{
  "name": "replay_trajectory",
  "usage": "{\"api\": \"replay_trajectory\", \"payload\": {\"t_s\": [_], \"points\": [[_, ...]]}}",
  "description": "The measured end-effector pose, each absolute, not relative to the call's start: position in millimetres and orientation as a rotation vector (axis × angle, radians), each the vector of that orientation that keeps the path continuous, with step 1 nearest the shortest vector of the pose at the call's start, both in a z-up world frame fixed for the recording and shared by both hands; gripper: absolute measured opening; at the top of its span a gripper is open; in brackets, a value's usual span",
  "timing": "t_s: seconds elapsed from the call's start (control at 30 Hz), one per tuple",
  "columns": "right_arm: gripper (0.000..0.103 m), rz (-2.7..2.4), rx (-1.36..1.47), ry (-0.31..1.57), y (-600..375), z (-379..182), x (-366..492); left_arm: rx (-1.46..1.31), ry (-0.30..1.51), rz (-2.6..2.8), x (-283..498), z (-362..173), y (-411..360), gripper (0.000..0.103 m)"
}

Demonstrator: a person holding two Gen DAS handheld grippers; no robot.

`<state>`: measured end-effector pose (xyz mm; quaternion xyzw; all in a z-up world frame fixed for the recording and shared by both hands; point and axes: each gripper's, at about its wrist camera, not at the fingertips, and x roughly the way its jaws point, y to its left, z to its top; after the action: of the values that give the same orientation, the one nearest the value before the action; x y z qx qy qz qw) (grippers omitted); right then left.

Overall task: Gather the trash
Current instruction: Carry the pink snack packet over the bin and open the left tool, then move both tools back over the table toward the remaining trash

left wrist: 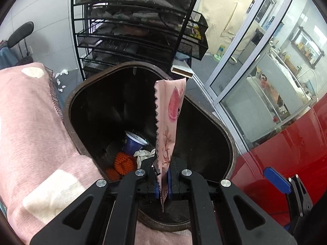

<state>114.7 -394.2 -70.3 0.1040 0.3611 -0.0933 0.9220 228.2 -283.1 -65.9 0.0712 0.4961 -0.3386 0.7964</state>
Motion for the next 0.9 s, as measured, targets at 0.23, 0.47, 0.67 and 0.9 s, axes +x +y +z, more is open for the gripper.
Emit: {"api": "replay_trajectory", "payload": {"t_s": [0.23, 0.47, 0.67, 0.9], "points": [[0.088, -0.191, 0.222, 0.752, -394.6, -74.0, 112.6, 0.147, 1.055, -0.717, 229.4, -68.0, -283.5, 0.06], [0.088, -0.194, 0.223, 0.755, -395.4, -75.9, 110.9, 0.11, 1.033, -0.71, 231.4, -63.8, -277.3, 0.079], [0.091, -0.197, 0.229, 0.762, -396.7, -77.2, 110.2, 0.123, 0.964, -0.713, 221.3, -47.9, -268.4, 0.086], [0.091, -0.185, 0.221, 0.763, -392.5, -76.3, 112.5, 0.101, 0.884, -0.703, 202.4, -26.8, -241.6, 0.09]]}}
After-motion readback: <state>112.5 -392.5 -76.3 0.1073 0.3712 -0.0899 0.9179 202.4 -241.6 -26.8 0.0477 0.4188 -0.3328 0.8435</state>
